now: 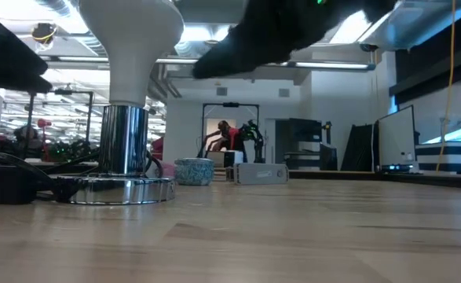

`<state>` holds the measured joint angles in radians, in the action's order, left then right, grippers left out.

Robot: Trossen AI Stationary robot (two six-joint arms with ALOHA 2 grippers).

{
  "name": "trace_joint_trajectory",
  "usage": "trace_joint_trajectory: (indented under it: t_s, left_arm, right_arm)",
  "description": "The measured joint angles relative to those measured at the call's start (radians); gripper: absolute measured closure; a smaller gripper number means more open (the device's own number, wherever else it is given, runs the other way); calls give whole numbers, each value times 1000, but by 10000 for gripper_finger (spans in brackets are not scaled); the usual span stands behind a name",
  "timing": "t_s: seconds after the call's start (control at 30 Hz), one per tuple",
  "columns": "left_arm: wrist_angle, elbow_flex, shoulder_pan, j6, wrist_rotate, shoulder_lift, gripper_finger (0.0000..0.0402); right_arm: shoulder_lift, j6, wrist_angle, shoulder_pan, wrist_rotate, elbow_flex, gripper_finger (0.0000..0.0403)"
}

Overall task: Screw lightbulb
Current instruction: Insert the lightbulb into the lamp

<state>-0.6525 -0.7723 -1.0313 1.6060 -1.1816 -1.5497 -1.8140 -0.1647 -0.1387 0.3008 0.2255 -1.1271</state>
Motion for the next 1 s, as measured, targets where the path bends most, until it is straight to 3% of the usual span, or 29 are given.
trace_joint_trajectory:
  t_s: [0.23,0.4,0.6,0.73,0.87,1.0]
  left_arm:
    - [-175,0,-11,62,24,157,180]
    - [-206,0,-11,-34,90,276,180]
    - [-200,0,-11,-108,164,341,180]
    - [-201,0,-8,-118,202,349,180]
    - [-205,0,-9,-96,207,350,180]
    - [-215,0,-7,-96,207,350,180]
  right_arm:
    - [226,-74,206,0,85,0,75]
    - [382,-126,374,0,72,0,75]
    - [521,-18,576,0,133,2,75]
    - [567,71,570,18,189,104,75]
    - [565,210,268,49,211,361,75]
    - [455,259,-460,64,171,650,75]
